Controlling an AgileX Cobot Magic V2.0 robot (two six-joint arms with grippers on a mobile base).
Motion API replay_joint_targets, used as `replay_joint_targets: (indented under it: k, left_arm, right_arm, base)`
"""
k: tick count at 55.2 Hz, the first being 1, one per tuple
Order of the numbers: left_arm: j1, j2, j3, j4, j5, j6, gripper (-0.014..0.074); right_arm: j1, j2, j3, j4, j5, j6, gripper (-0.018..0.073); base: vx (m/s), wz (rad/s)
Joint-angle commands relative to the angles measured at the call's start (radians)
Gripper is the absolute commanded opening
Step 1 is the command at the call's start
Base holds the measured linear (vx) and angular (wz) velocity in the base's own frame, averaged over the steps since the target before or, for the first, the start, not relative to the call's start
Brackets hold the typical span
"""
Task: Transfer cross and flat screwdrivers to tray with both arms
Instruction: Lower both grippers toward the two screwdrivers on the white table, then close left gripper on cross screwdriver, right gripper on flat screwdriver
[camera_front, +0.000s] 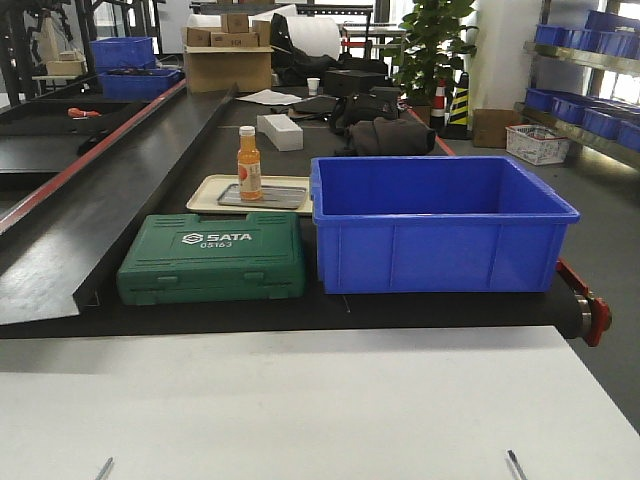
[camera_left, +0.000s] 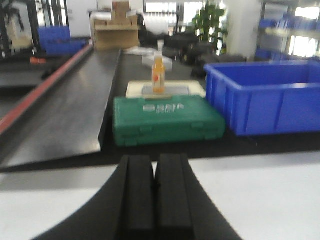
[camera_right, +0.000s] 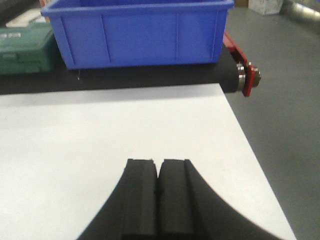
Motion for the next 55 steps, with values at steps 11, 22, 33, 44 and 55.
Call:
replay_joint_targets:
  k: [11, 22, 33, 44, 55]
  left_arm:
    - [-0.007, 0.207, -0.031, -0.006, -0.097, -0.002, 0.0384]
    - [0.008, 0.357, -0.058, -0.006, 0.033, -0.016, 0.0489]
    - [0.058, 0.591, -0.228, 0.000, 0.367, 0.008, 0.0489]
    - [0.059, 0.825, -0.410, -0.036, 0.479, 0.224, 0.0489]
    - [0.059, 0.991, -0.504, -0.082, 0.505, 0.291, 0.0489]
  right_arm:
    - [-0.004, 0.160, -0.037, -0.009, -0.080, -0.004, 0.0325]
    - [-0.004, 0.230, -0.037, -0.006, -0.062, -0.004, 0.0396]
    - [-0.004, 0.243, -0.037, -0.006, -0.066, -0.004, 0.0396]
    - [-0.004, 0.243, -0.037, -0.006, -0.063, -0.004, 0.0396]
    - [-0.004, 0.243, -0.037, -0.006, -0.062, -0.004, 0.0396]
  base:
    - [0.00, 0.00]
    - [0.00, 0.00]
    - [0.00, 0.00]
    - [0.00, 0.00]
    - [0.00, 0.00]
